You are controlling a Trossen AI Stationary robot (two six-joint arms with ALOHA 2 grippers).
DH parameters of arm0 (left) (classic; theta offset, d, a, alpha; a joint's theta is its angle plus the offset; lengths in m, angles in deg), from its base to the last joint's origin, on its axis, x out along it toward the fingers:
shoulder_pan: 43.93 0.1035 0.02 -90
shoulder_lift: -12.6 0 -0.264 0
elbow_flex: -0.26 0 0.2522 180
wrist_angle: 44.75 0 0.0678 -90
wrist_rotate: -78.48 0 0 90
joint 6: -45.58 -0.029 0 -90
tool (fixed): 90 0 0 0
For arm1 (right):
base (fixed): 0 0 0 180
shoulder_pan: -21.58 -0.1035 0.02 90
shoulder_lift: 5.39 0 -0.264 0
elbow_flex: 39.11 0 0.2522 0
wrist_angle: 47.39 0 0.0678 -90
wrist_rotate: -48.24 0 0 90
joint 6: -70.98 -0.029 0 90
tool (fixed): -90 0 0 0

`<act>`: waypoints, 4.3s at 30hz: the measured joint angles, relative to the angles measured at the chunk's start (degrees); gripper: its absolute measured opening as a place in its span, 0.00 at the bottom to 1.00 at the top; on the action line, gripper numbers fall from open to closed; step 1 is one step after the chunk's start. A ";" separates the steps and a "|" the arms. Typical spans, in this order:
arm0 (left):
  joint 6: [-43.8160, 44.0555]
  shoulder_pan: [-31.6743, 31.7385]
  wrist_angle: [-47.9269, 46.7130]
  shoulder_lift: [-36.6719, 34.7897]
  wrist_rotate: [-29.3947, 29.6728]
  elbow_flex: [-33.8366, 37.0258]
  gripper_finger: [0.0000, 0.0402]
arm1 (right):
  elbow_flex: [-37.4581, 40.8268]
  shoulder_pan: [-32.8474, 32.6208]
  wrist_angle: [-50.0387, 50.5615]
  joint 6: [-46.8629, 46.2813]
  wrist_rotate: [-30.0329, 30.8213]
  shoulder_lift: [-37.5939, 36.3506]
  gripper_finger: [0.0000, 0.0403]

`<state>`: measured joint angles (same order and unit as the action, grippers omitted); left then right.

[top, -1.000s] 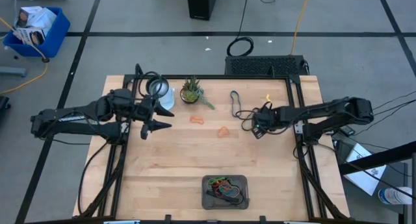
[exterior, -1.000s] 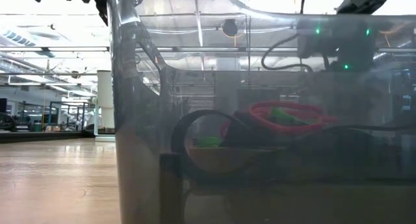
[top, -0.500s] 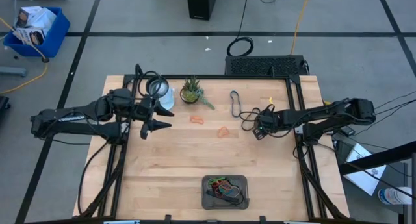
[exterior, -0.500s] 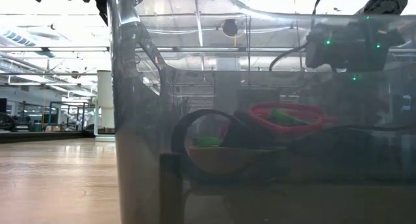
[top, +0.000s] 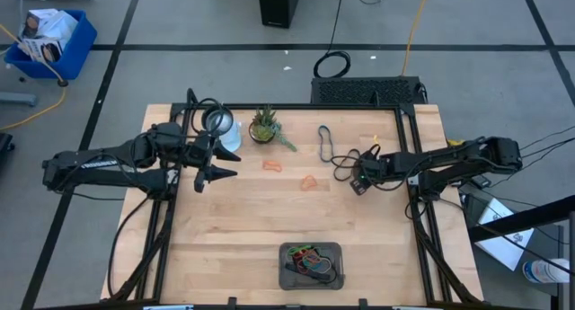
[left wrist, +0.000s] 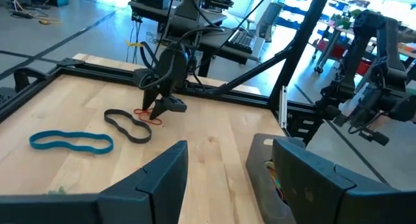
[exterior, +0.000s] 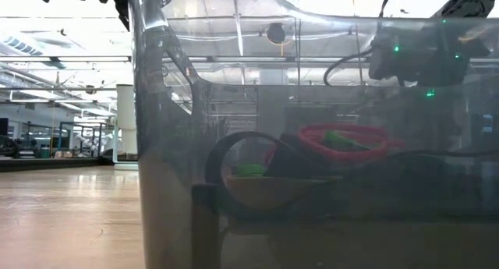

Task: Pick and place rubber bands into bin
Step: Put the red rubber band into the black transparent bin, then put the black rubber band into the black transparent bin

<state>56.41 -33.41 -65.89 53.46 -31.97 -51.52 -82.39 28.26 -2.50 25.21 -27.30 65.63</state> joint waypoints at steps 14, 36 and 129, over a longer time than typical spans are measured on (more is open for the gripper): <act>1.51 0.00 -0.02 0.00 0.00 0.00 0.57 | -0.04 0.02 1.64 -4.52 0.24 0.00 0.05; 3.02 -0.02 -0.07 0.01 0.01 0.00 0.57 | -7.93 -13.32 -46.38 14.33 -7.25 -22.60 0.00; 7.23 0.00 1.62 0.02 0.02 -0.02 0.57 | -43.34 -26.22 -0.52 43.13 14.44 4.87 0.30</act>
<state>63.64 -33.41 -64.27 53.48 -31.95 -51.55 -125.73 2.03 -3.01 68.34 -12.87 70.50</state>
